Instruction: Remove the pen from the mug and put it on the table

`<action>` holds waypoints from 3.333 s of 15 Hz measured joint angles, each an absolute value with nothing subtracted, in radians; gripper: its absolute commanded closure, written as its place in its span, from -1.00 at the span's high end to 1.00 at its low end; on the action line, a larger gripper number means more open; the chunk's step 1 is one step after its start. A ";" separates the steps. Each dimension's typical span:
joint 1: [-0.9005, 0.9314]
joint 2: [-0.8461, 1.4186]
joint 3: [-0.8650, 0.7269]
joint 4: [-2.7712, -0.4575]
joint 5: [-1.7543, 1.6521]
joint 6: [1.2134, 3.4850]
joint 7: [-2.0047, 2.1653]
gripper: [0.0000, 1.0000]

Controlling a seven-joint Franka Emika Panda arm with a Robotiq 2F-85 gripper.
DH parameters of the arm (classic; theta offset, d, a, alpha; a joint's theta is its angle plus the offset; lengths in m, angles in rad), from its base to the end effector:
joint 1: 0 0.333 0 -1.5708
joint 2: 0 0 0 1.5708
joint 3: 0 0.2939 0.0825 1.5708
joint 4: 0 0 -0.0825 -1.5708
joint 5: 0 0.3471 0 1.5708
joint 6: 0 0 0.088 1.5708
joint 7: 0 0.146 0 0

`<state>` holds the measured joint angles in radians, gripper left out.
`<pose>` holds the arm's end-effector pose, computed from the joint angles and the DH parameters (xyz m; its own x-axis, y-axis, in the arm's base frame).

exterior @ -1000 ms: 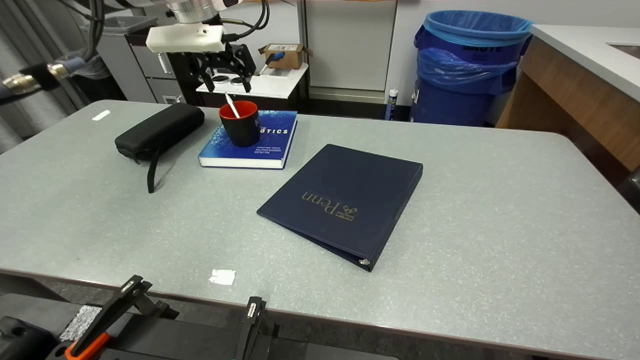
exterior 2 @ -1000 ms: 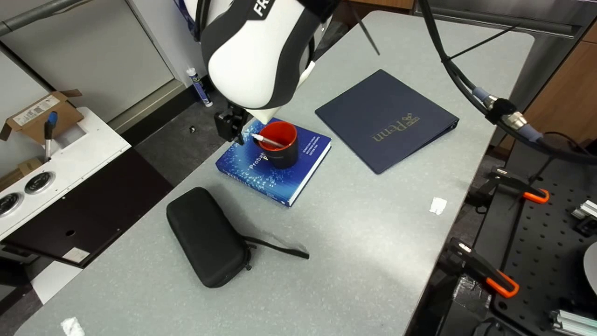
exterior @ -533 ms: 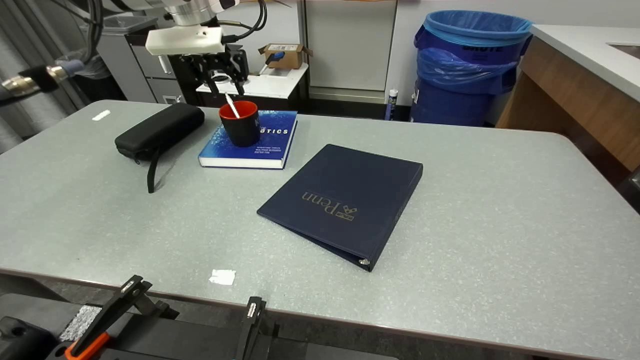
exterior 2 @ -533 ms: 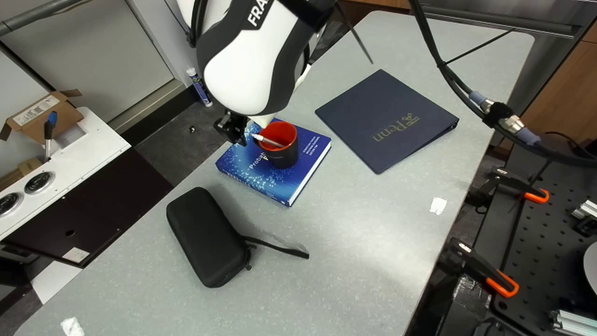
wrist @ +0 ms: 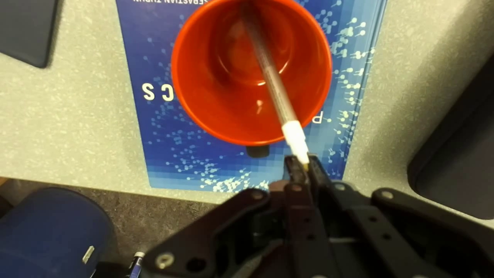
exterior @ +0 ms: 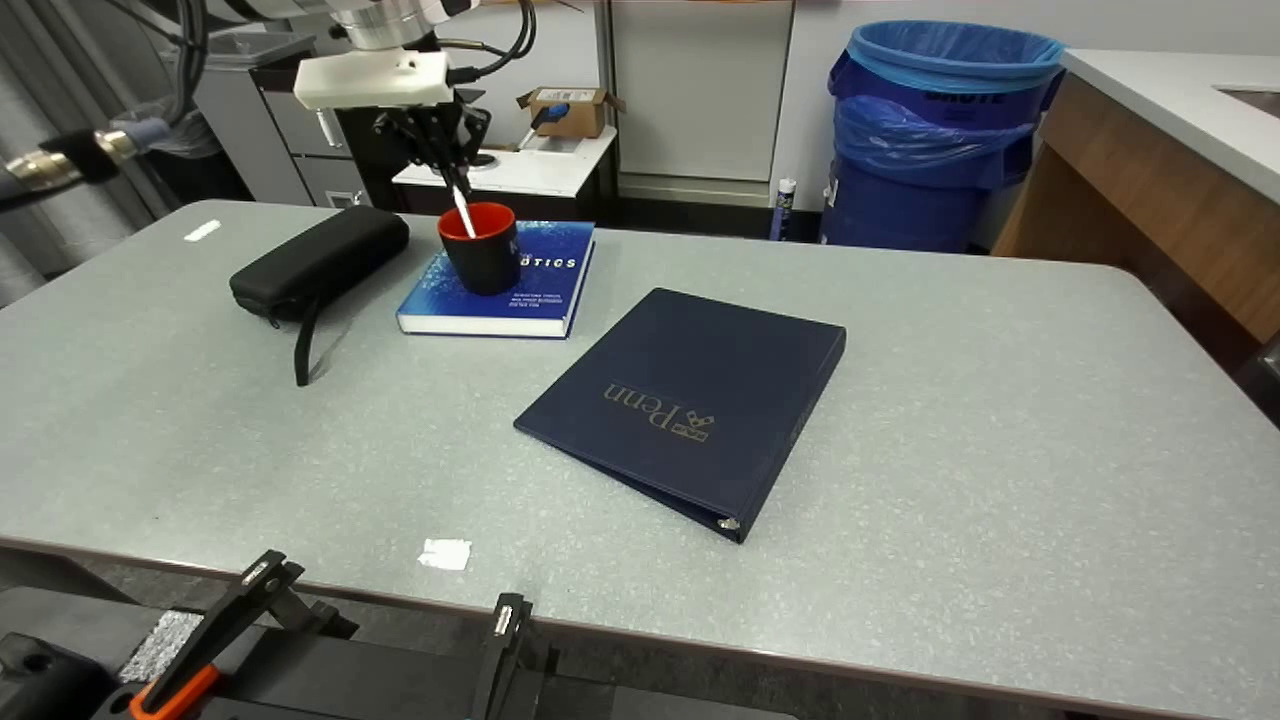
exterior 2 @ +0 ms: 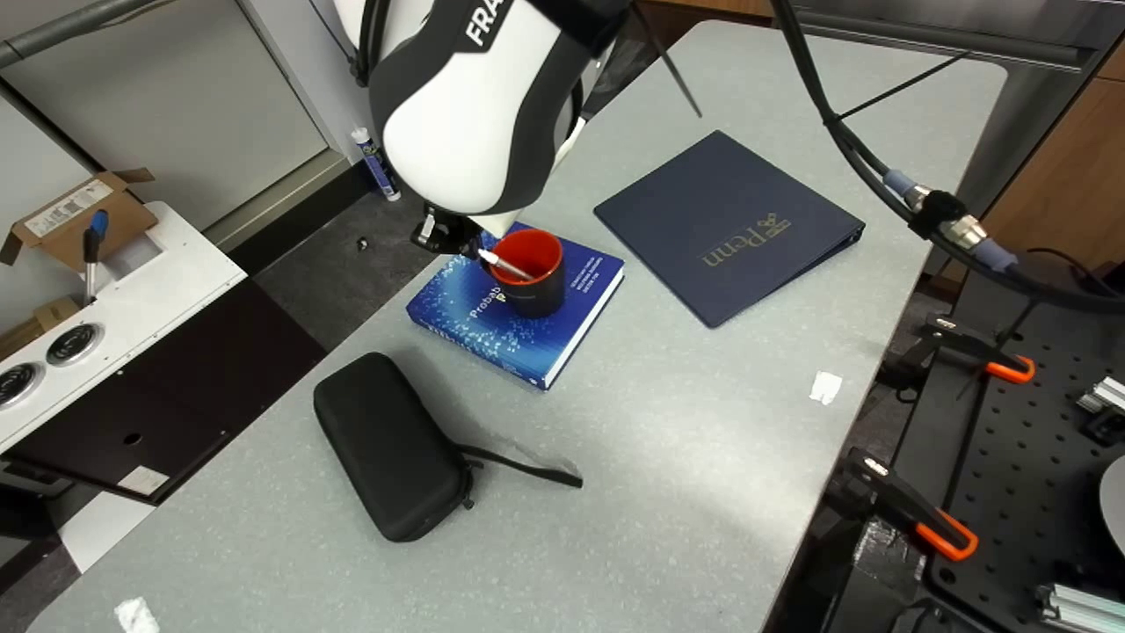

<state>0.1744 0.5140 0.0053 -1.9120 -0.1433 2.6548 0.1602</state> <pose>0.6148 0.1129 0.2182 0.9624 0.1397 0.2329 0.1305 -0.9899 0.0547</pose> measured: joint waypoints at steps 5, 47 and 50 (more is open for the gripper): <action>0.174 0.498 -0.006 -1.910 -0.143 2.655 0.160 -0.99; 0.219 0.536 0.109 -2.183 -0.196 2.515 -0.051 -0.17; 0.219 0.540 0.105 -2.180 -0.196 2.538 -0.049 0.28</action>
